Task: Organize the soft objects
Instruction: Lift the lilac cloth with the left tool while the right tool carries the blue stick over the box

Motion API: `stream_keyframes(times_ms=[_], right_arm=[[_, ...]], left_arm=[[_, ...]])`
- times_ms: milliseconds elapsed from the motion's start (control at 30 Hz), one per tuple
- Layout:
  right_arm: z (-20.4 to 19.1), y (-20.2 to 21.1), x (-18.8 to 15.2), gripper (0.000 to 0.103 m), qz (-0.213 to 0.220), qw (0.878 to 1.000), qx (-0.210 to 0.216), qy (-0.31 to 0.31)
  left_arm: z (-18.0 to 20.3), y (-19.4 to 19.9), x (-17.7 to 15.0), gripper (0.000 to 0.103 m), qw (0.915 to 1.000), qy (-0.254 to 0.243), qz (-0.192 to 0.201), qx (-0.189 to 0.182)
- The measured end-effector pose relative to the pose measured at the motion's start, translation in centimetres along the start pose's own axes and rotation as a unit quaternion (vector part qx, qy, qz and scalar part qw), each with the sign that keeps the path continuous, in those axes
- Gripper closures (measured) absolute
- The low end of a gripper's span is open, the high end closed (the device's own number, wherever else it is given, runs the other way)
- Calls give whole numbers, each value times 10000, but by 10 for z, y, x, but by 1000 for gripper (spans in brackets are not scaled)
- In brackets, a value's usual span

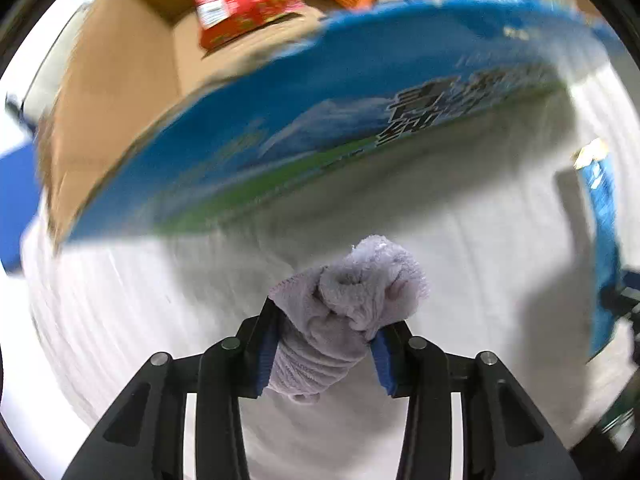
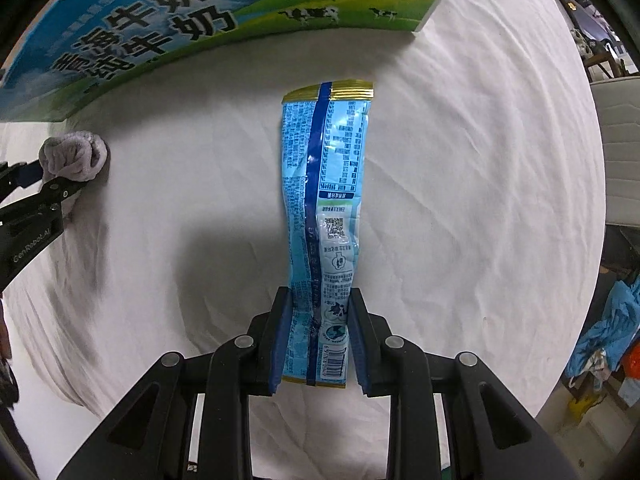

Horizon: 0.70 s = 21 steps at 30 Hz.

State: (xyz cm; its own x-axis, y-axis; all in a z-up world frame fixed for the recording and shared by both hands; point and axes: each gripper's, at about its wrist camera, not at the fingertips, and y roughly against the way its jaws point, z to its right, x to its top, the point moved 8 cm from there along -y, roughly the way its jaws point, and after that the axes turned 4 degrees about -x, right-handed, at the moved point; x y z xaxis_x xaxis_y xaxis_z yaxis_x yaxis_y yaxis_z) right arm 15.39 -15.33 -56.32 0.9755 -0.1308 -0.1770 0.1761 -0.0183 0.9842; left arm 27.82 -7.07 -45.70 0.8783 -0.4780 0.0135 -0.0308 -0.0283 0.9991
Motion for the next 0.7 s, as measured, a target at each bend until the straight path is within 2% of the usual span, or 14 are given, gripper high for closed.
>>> stream_keyframes(times_ms=[67,167,267,333,367,467,700], right_arm=[[0,4,-1,74,42,10000,51,37],[-2,11,-5,75,106,9998,143,107],[-3,20,-8,75,192,9993,256,172],[-3,28,-11,75,252,9989,327,208],[-4,32,-12,76,281,9987,364,229],[-4,43,-16,76,413,9976,461,314],[-4,98,-21,77,927,9911,782,547]], left_arm=[[1,7,-6,65,9988,411,31,-248],[6,22,-19,65,9925,1014,126,-665],[17,37,-30,65,9872,1288,234,-906],[22,42,-41,65,9840,1422,277,-1036],[33,44,-62,65,9819,1511,315,-1101],[44,60,-75,65,9767,1712,423,-1224],[45,123,-71,65,9706,1791,890,-1337]])
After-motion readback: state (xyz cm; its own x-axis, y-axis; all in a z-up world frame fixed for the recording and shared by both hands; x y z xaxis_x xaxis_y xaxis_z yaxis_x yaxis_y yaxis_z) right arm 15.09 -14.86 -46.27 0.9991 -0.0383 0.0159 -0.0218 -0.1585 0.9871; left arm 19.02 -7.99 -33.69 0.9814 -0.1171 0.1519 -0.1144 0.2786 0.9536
